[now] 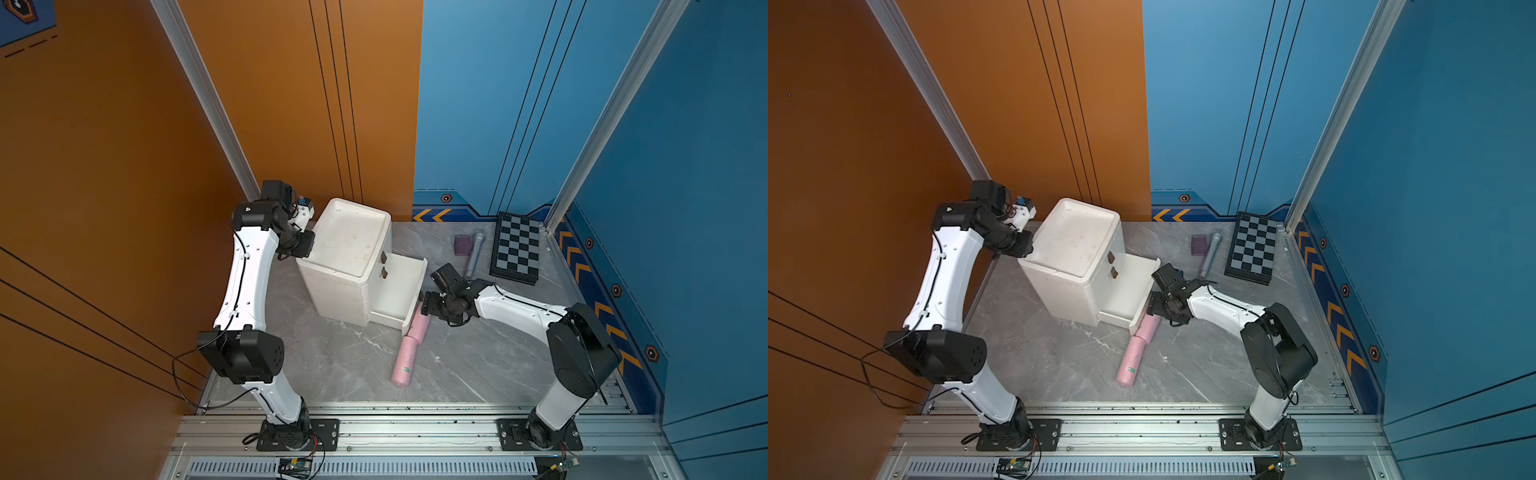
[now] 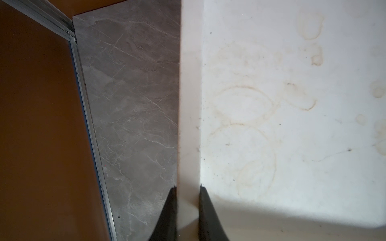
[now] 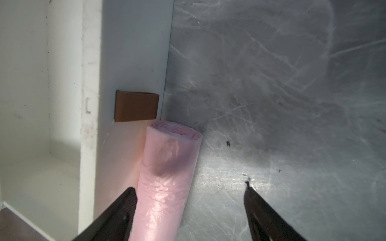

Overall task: Sort the rolls of trash bags by color and place them into the drawer
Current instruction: Pick up the roll of trash bags from the center of the board.

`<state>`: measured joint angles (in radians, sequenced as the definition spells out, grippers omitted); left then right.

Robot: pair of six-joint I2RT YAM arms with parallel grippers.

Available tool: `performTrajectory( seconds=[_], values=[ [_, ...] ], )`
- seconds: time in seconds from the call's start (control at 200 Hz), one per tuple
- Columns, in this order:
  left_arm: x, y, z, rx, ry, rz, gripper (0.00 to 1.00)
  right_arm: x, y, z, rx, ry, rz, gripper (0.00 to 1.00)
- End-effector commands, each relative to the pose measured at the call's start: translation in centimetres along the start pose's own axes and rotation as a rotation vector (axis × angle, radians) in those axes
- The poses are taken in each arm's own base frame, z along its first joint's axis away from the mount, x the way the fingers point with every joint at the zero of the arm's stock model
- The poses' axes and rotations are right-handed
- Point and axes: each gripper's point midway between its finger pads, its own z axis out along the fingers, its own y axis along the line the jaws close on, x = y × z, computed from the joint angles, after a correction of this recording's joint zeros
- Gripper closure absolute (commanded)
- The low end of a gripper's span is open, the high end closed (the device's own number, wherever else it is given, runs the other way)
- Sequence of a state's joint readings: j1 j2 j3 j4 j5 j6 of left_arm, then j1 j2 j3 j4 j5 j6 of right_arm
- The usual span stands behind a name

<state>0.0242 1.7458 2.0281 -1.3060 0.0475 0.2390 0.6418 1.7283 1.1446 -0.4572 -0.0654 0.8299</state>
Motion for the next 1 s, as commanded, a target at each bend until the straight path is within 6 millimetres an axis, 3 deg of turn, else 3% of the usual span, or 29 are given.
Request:
performTrajectory(
  seconds=[0.0,0.235,0.43,0.621,0.701,0.916,0.996],
  values=[
    [3.9,0.2,5.6,-0.005,0.258,0.042,1.0,0.8,0.0,0.2,0.012,0.048,0.04,0.17],
    [3.0,1.7,7.3,-0.078,0.275,0.068,1.0,1.5,0.6,1.0,0.012,0.082,0.04,0.18],
    [1.7,1.5,7.7,-0.065,0.245,0.026,1.0,1.5,1.5,1.8,0.012,0.091,0.027,0.18],
    [0.4,-0.2,7.7,0.012,0.158,-0.046,1.0,2.2,1.2,3.5,0.037,0.129,0.037,0.19],
    [0.5,-0.4,7.8,0.007,0.156,-0.049,1.0,2.1,0.9,3.9,0.05,0.128,0.042,0.24],
    [0.7,-0.7,8.0,0.004,0.165,-0.068,1.0,2.4,0.2,4.5,0.07,0.141,0.062,0.55],
    [0.5,-1.0,7.9,0.019,0.157,-0.079,1.0,2.5,-0.1,4.2,0.075,0.138,0.068,0.6]
  ],
)
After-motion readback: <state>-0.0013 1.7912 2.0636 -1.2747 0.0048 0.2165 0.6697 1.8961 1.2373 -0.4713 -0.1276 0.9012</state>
